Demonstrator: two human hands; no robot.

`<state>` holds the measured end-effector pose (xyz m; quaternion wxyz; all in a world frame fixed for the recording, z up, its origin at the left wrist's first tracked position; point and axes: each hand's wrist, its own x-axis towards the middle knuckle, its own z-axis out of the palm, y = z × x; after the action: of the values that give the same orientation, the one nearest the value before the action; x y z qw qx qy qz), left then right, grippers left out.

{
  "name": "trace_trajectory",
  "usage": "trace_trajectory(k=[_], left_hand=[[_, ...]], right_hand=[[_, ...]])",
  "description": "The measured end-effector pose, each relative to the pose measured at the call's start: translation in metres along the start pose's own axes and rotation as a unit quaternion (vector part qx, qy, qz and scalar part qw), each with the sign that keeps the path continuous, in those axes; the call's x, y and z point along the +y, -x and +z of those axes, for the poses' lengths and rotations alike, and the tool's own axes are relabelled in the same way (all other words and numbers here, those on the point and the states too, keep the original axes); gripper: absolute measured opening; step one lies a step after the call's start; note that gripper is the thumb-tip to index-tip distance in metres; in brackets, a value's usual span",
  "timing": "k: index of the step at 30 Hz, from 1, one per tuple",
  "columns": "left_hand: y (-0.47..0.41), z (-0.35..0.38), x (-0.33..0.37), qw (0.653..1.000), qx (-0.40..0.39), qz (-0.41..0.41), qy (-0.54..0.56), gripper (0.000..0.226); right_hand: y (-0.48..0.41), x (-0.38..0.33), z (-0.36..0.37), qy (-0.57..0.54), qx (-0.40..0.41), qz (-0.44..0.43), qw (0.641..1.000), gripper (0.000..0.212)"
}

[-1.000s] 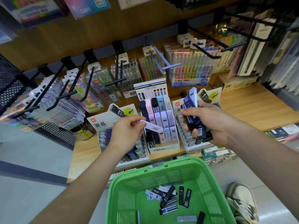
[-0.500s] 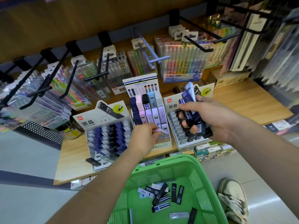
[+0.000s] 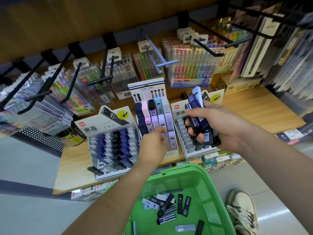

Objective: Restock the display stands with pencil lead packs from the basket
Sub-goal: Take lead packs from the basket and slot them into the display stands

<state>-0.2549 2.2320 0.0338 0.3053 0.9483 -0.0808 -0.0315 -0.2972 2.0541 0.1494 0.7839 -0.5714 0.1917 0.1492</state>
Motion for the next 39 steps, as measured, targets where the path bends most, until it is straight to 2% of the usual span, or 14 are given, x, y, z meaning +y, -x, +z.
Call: trace_trajectory(k=[2, 4, 6, 8, 10, 15, 20, 23, 26, 28, 30, 34, 36, 39], left_hand=[[0.005, -0.017, 0.008, 0.981, -0.017, -0.074, 0.176, 0.017], [0.011, -0.042, 0.022, 0.916, -0.055, -0.125, 0.377, 0.014], [0.017, -0.066, 0.037, 0.865, -0.105, -0.125, 0.474, 0.012], [0.023, -0.083, 0.05, 0.846, -0.146, -0.098, 0.504, 0.019], [0.028, -0.092, 0.059, 0.846, -0.162, -0.077, 0.503, 0.035], [0.043, -0.103, 0.06, 0.854, -0.13, -0.06, 0.5, 0.04], [0.049, -0.1, 0.052, 0.884, -0.085, -0.069, 0.455, 0.044], [0.049, -0.104, 0.044, 0.857, -0.048, -0.104, 0.503, 0.031], [0.049, -0.108, 0.04, 0.816, -0.025, -0.125, 0.564, 0.028], [0.047, -0.11, 0.037, 0.806, -0.015, -0.141, 0.575, 0.03], [0.043, -0.112, 0.032, 0.837, -0.003, -0.148, 0.526, 0.03], [0.035, -0.113, 0.008, 0.947, 0.027, -0.108, 0.301, 0.015], [0.031, -0.111, -0.003, 0.974, 0.022, -0.082, 0.212, 0.011], [0.027, -0.102, -0.017, 0.997, -0.047, -0.036, 0.059, 0.019]], right_hand=[[0.001, 0.002, 0.001, 0.01, -0.009, -0.001, 1.0, 0.01], [0.001, 0.004, 0.004, 0.018, -0.023, 0.0, 1.0, 0.01], [0.002, 0.005, 0.007, 0.027, -0.034, 0.002, 0.999, 0.011], [0.003, 0.007, 0.012, 0.04, -0.054, 0.002, 0.998, 0.014], [0.006, 0.008, 0.016, 0.048, -0.09, 0.001, 0.995, 0.019], [0.011, 0.009, 0.023, 0.076, -0.15, -0.003, 0.986, 0.021], [0.01, 0.018, 0.029, 0.094, -0.135, -0.001, 0.986, 0.008], [0.009, 0.019, 0.028, 0.071, -0.121, 0.006, 0.99, 0.011], [0.008, 0.019, 0.027, 0.056, -0.119, 0.017, 0.991, 0.019], [0.007, 0.018, 0.026, 0.054, -0.104, 0.015, 0.993, 0.021], [0.005, 0.015, 0.022, 0.053, -0.075, 0.004, 0.996, 0.021], [0.003, 0.01, 0.015, 0.041, -0.033, -0.008, 0.999, 0.017], [0.003, 0.009, 0.013, 0.049, -0.031, -0.008, 0.998, 0.014], [0.003, 0.01, 0.014, 0.051, -0.033, -0.003, 0.998, 0.011]])
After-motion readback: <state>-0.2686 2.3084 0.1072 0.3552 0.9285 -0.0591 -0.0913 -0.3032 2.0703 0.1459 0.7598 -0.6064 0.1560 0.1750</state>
